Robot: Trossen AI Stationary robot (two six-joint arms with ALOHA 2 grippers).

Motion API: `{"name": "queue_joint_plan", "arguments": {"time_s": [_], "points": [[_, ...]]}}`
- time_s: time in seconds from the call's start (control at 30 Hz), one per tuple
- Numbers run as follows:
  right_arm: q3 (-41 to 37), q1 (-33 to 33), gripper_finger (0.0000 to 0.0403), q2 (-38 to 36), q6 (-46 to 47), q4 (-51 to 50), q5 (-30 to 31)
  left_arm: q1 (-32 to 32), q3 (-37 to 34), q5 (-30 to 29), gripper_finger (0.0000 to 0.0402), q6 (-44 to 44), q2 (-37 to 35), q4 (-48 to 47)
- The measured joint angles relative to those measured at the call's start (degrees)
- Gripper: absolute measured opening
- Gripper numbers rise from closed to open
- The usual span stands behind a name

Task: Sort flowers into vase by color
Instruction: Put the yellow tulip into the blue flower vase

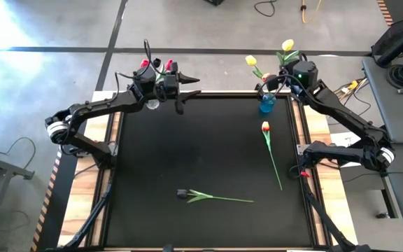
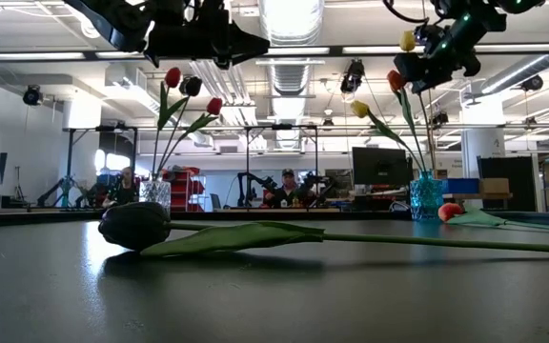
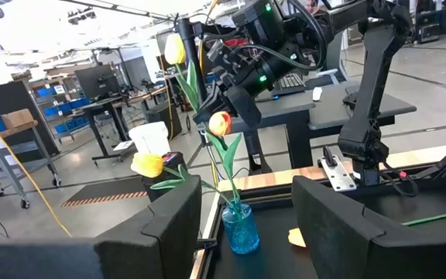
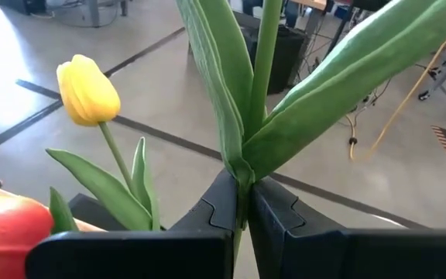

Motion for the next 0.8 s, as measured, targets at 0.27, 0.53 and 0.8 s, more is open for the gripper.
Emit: {"name": "queue_joint_plan", "arguments": {"time_s": [0.27,0.53,0.8], "points": [[0.0,0.0,0.0013,-0.3,0.47,0.07,-0.41,0.0,0.0,0.0,0.0187,0.01,0.0,0.02],[0.04,0.0,0.0013,-0.79,0.72,0.15,-0.64,0.0,0.0,0.0,0.0187,0.02,0.0,0.44],[0.04,0.0,0.0013,2.05,0.35,0.22,-0.59,0.0,0.0,0.02,0.0187,0.02,0.0,0.5]]}}
